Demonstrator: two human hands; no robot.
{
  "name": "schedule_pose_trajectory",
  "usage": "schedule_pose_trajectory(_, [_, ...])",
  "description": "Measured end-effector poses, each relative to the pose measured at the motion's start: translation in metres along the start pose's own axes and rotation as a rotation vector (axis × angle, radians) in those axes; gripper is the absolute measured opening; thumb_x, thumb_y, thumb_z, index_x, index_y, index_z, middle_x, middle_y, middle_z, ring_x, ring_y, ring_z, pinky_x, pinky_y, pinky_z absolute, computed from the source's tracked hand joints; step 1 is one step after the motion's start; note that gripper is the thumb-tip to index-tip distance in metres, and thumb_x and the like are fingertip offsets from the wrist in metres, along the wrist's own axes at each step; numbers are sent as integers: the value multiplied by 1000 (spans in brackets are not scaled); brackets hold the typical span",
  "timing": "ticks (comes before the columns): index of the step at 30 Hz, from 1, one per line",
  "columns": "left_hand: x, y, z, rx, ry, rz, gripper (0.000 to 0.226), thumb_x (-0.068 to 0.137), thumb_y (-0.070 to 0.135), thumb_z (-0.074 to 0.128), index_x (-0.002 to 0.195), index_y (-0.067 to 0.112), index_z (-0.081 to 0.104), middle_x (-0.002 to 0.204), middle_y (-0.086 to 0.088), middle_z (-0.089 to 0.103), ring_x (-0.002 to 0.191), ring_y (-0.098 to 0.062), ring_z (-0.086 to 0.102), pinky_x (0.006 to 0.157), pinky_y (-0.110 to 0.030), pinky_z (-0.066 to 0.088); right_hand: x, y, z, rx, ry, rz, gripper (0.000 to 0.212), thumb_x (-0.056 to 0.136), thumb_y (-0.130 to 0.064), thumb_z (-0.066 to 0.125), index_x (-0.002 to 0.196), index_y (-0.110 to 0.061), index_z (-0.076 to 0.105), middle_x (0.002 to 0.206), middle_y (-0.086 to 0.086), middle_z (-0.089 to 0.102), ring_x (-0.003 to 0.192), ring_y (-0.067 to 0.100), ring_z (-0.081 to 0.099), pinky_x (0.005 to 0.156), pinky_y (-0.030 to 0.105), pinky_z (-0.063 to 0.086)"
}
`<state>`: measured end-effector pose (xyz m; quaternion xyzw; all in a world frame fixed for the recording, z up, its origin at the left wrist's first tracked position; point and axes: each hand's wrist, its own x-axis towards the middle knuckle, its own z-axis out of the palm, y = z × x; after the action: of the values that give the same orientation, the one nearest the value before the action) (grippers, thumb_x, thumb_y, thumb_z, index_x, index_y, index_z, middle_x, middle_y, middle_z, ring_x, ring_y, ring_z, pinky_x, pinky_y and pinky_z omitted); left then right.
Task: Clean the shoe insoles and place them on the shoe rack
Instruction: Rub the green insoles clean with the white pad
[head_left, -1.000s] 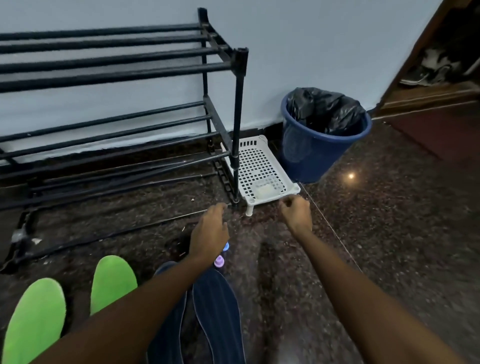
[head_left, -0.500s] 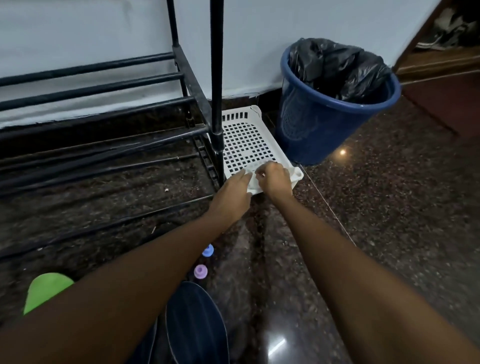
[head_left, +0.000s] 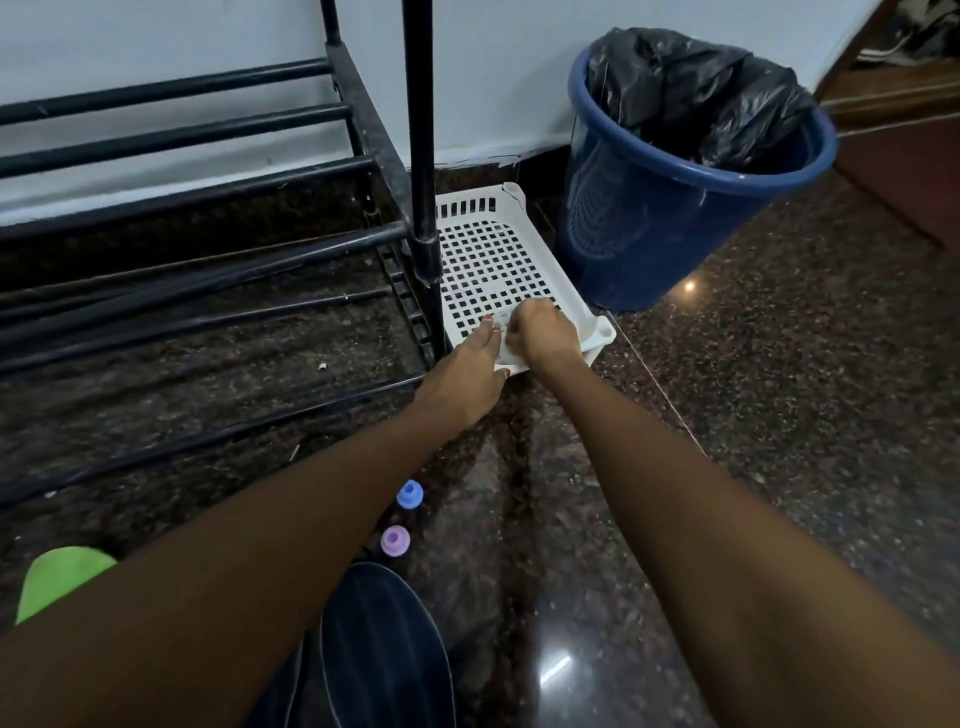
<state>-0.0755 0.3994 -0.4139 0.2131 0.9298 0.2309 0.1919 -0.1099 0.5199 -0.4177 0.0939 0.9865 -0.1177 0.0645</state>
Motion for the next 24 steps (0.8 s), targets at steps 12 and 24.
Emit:
schedule_pose_trajectory(12, [-2, 2, 1, 14, 30, -9, 58, 102, 24, 39, 152, 8, 13, 161, -1, 1, 139, -21, 33, 112, -36, 29, 4, 7, -7, 180, -93, 21, 15, 87, -3, 50, 75, 1, 58, 88, 20, 58, 76, 25, 52, 69, 30, 40])
schedule_pose_trajectory(24, [-2, 6, 0, 58, 47, -25, 57, 102, 23, 39, 151, 7, 14, 161, -4, 4, 146, -20, 16, 117, -35, 21, -6, 27, -17, 588, 124, 27, 12, 83, 0, 55, 81, 3, 66, 72, 6, 56, 67, 12, 49, 50, 2, 33])
